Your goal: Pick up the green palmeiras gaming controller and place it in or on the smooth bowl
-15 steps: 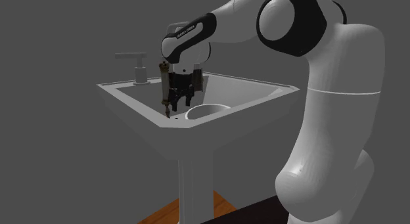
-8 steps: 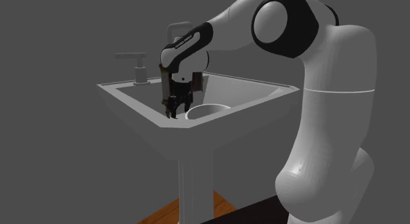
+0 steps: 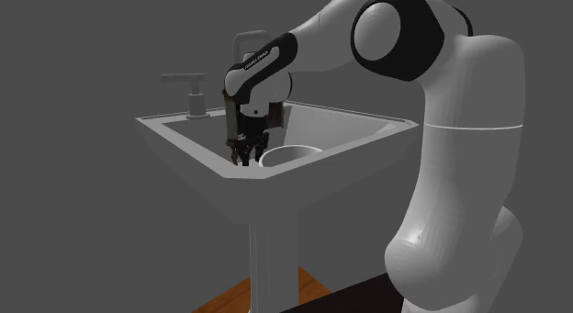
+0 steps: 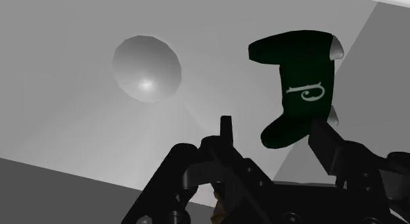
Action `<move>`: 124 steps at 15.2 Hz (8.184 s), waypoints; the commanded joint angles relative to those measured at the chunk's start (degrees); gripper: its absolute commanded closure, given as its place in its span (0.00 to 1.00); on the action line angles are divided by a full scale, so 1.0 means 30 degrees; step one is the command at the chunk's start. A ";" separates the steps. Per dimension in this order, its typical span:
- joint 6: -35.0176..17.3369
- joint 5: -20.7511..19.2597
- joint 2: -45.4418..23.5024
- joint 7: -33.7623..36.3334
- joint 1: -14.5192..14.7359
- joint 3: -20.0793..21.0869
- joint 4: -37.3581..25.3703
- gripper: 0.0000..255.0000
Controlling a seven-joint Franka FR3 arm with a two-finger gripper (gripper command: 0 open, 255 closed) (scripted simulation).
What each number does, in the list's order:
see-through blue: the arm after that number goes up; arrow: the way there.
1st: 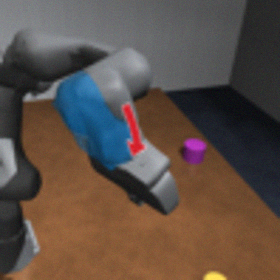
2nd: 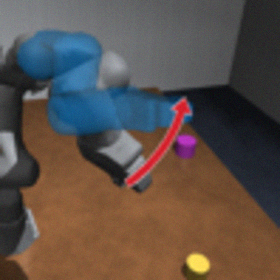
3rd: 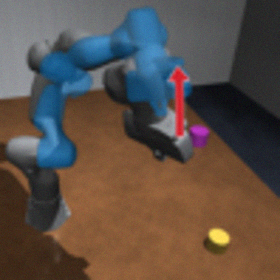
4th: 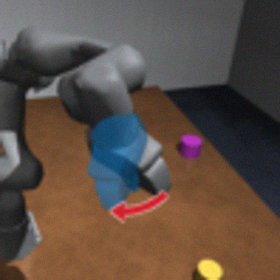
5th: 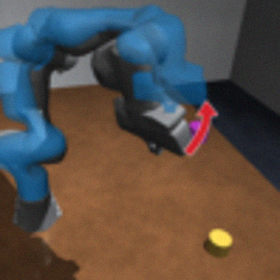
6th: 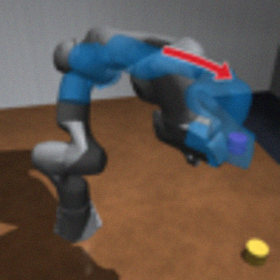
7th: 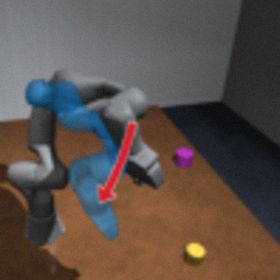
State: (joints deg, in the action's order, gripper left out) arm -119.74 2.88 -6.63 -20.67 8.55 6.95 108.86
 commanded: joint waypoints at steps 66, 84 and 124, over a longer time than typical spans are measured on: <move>1.1239 0.0763 -0.0589 -0.6954 -0.0544 0.0523 -0.7277 1.00; 1.2617 0.1221 0.5970 -0.8845 -0.1546 -0.0435 -0.1942 1.00; 1.1480 0.1071 0.8179 -0.9921 -0.1869 -0.1023 0.1500 0.00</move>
State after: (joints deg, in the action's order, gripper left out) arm -85.36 6.10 17.91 -50.44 2.94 3.88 113.42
